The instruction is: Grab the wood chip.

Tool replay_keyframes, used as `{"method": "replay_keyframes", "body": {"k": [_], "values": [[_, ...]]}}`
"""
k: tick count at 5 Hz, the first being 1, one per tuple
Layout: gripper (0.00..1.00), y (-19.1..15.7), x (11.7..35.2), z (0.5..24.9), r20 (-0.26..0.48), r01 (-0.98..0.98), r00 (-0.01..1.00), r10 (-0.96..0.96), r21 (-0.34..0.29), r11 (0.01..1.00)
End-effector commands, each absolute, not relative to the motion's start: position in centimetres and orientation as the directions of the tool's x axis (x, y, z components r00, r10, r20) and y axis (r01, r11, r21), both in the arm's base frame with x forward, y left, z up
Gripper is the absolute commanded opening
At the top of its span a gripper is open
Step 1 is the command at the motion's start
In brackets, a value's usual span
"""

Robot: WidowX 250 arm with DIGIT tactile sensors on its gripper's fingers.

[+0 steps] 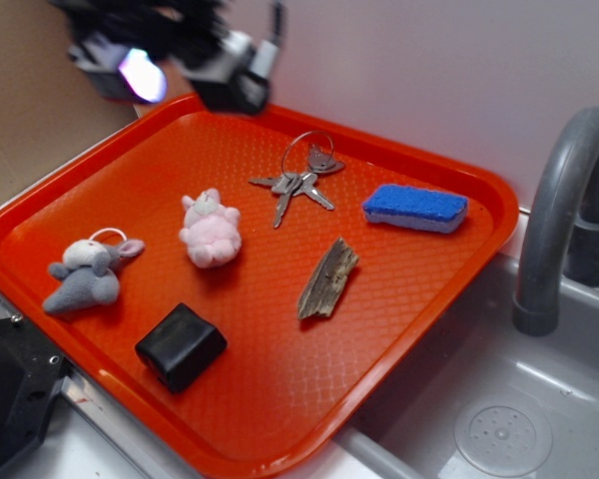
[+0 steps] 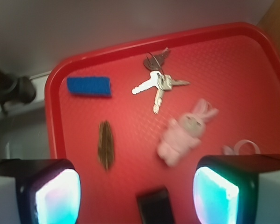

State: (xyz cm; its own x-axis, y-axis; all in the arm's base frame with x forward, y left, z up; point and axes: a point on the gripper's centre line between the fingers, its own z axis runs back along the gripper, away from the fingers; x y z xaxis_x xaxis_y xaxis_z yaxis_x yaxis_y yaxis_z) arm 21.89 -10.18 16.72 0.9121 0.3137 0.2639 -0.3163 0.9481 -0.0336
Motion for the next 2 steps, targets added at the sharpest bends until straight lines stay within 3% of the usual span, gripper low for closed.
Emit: {"method": "replay_keyframes", "body": {"k": [1,2], "values": [[1.00,-12.2,25.5,10.1,0.296,-0.298,0.904,0.309,-0.085,0.951],[1.00,-13.5,25.9,7.3,0.250,-0.269,0.927,0.281,-0.079,0.960]]}}
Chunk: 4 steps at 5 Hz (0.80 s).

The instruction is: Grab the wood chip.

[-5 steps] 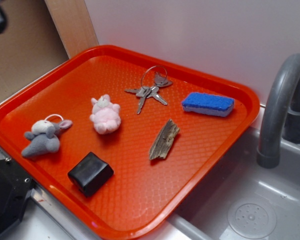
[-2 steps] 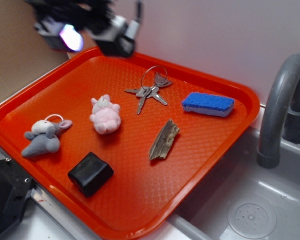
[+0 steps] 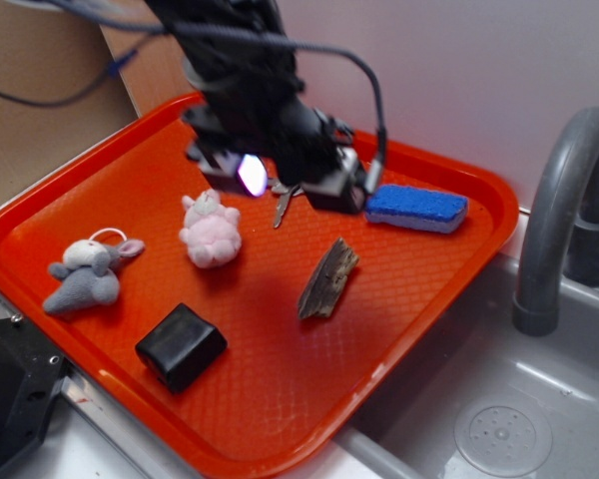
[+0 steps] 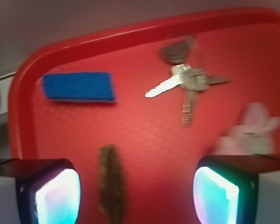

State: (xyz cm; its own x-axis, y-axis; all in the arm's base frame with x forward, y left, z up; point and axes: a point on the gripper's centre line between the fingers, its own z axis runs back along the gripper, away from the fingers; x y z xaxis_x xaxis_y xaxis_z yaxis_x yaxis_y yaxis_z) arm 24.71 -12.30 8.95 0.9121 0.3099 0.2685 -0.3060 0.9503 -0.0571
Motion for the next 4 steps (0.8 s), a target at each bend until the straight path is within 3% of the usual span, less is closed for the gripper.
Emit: {"method": "replay_keyframes", "body": {"k": [1,2,3,4], "values": [[1.00,-14.1,26.0,5.3,0.249,-0.259,0.927,0.279,-0.109,0.960],[0.00,-14.2,26.3,3.7,0.259,-0.230,0.933,0.249,-0.103,0.968],[0.00,-14.0,26.0,3.9,0.259,-0.202,0.940,0.222,-0.100,0.974],[0.00,-13.6,25.6,5.5,0.251,-0.133,0.957,0.147,-0.073,0.988]]}}
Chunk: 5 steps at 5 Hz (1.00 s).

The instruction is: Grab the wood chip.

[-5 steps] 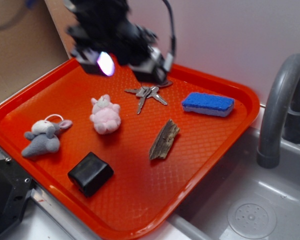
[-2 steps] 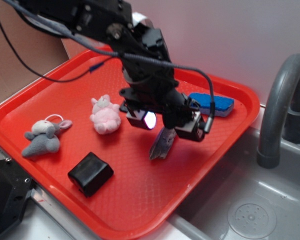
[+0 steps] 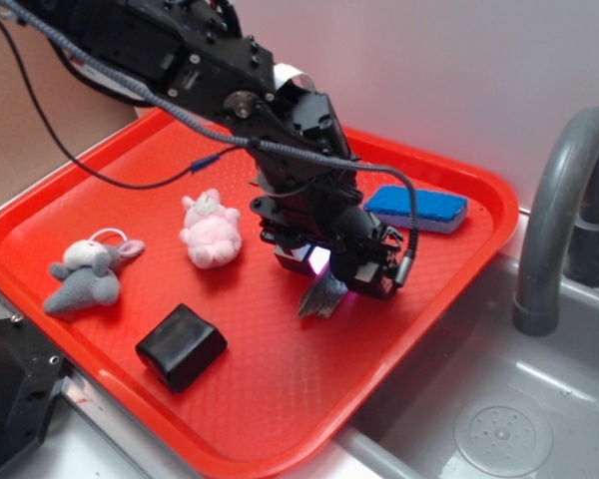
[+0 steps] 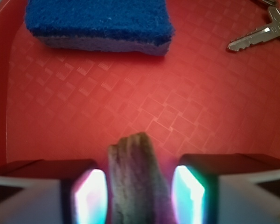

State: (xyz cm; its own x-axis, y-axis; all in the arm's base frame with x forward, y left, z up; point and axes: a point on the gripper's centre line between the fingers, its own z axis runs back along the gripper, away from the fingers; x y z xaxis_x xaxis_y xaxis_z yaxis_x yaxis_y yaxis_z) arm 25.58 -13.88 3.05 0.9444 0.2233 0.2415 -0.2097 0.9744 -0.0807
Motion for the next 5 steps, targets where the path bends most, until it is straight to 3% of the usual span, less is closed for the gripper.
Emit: {"method": "replay_keyframes", "body": {"k": [1,2,3,5], "values": [[0.00,-12.1,25.9,8.9,0.206,-0.065,0.977,0.055,0.045,0.997],[0.00,-9.9,25.7,12.7,0.198,-0.078,0.979,0.049,0.142,0.987],[0.00,-5.7,24.1,17.9,0.214,-0.123,0.974,0.075,0.222,0.967],[0.00,-2.0,21.1,24.8,0.291,-0.123,0.954,0.072,0.162,0.979]]}}
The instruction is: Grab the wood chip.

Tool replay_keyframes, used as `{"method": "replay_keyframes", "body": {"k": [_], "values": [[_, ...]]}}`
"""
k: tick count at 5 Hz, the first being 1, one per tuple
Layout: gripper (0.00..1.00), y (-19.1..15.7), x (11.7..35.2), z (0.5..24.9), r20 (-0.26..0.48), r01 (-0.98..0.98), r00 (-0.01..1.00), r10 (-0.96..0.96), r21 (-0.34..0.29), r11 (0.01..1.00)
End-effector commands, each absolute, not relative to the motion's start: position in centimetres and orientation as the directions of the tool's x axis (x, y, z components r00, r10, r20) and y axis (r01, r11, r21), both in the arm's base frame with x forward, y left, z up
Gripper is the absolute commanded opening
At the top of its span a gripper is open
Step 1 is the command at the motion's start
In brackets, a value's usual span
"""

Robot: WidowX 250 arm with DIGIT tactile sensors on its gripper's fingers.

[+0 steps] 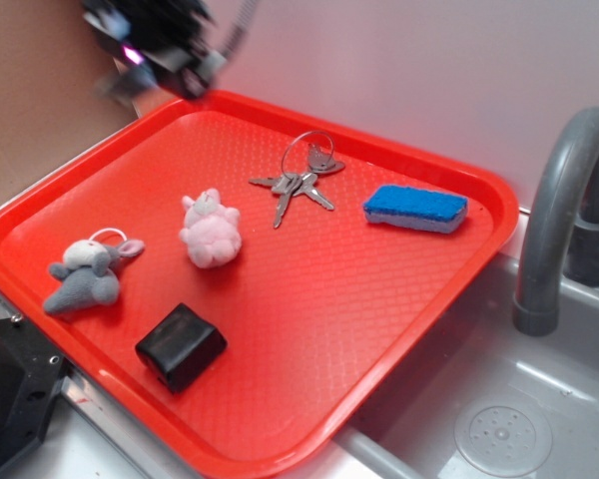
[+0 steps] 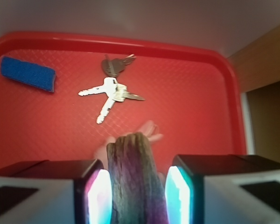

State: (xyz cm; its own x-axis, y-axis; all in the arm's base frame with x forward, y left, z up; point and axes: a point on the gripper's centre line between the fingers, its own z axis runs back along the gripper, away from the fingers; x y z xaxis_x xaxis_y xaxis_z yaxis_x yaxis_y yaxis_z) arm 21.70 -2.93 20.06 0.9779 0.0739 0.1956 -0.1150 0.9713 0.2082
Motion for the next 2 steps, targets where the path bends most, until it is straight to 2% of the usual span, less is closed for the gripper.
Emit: {"method": "replay_keyframes", "body": {"k": [1,2], "values": [[0.00,-2.23,20.84,26.35,0.315,-0.112,0.947,0.060,0.151,0.982],[0.00,-1.68,21.20,26.52,0.303,-0.106,0.951,0.062,0.131,0.986]]}}
